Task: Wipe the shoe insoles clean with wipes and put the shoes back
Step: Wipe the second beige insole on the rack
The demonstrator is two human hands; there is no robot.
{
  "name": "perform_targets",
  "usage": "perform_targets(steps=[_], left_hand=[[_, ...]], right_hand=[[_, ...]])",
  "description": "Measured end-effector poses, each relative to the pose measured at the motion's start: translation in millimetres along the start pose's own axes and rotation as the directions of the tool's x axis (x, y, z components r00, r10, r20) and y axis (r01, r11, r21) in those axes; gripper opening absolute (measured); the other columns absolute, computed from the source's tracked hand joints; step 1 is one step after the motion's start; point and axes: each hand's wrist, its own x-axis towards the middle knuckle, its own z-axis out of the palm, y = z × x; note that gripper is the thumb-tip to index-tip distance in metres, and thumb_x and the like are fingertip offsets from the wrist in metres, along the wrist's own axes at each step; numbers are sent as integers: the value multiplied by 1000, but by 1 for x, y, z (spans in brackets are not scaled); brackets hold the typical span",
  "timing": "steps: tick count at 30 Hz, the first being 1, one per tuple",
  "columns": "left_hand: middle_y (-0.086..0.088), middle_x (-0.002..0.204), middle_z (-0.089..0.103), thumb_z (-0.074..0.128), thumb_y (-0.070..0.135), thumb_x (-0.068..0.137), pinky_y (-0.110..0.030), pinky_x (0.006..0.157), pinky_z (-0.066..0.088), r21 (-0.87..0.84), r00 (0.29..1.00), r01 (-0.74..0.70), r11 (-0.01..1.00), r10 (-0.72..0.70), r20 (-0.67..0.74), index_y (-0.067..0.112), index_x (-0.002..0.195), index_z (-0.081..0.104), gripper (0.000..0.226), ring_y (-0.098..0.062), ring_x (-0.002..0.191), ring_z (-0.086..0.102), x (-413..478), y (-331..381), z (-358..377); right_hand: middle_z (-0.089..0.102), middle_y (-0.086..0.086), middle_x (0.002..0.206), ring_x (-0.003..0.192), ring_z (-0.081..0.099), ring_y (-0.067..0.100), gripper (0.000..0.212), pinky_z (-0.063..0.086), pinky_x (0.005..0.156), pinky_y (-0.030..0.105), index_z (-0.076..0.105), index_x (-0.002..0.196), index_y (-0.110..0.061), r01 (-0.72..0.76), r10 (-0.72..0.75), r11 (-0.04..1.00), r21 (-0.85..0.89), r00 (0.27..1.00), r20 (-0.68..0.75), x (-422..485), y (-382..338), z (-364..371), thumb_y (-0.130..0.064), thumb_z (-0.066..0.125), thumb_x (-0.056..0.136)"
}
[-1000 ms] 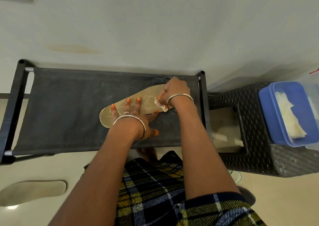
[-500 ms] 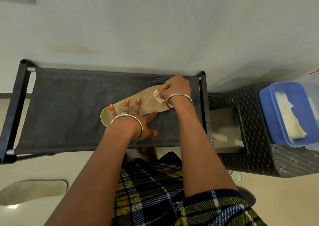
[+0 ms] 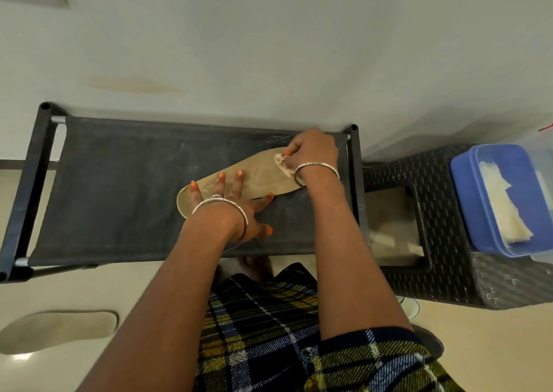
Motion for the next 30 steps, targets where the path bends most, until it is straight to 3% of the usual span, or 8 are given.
perform_targets(steps=[3, 10, 15, 17, 24, 30], left_hand=[[2, 153, -38, 39, 70, 90, -72, 106, -13, -4, 1000, -1, 1000, 1, -10, 59, 145, -9, 74, -31, 142, -31, -1, -2, 0], [0, 154, -37, 37, 72, 89, -72, 106, -14, 1, 999, 26, 1000, -25, -28, 60, 144, -10, 73, -31, 142, -32, 2, 1, 3], [1, 154, -36, 38, 71, 90, -71, 106, -14, -9, 999, 10, 1000, -11, -31, 61, 144, -7, 71, -31, 142, -31, 0, -2, 1], [1, 154, -37, 38, 71, 90, -71, 106, -14, -7, 999, 11, 1000, -12, -36, 60, 144, -7, 71, -31, 142, -32, 0, -2, 2], [2, 155, -35, 38, 72, 88, -72, 106, -14, -20, 999, 25, 999, -26, -45, 61, 143, -9, 73, -30, 142, -32, 3, 0, 5], [2, 155, -35, 39, 70, 90, -71, 107, -15, -26, 999, 6, 1000, -6, -34, 60, 144, -8, 73, -30, 142, -32, 0, -5, 2]], right_hand=[[74, 5, 98, 93, 70, 25, 9, 54, 80, 28, 77, 92, -18, -22, 21, 1000, -14, 996, -88, 1, 7, -1, -21, 74, 84], [75, 1, 98, 93, 68, 23, 14, 55, 87, 33, 80, 90, -23, 234, -233, 972, -25, 971, 56, -19, -25, 12, -13, 72, 84], [75, 2, 96, 91, 70, 25, 10, 54, 82, 28, 78, 84, -24, 60, -59, 998, 20, 997, -58, -6, 0, -4, -16, 74, 83], [75, 3, 95, 91, 70, 26, 12, 56, 83, 31, 78, 84, -23, 67, -66, 998, 8, 995, -74, -7, 3, -5, -13, 72, 83], [75, -2, 95, 89, 68, 20, 12, 54, 82, 29, 80, 86, -23, 301, -297, 953, -21, 949, 107, -22, -28, 9, -13, 75, 82], [75, 2, 92, 88, 71, 25, 10, 58, 82, 33, 78, 82, -22, 92, -91, 996, 4, 992, -91, -7, -4, 1, -13, 73, 82]])
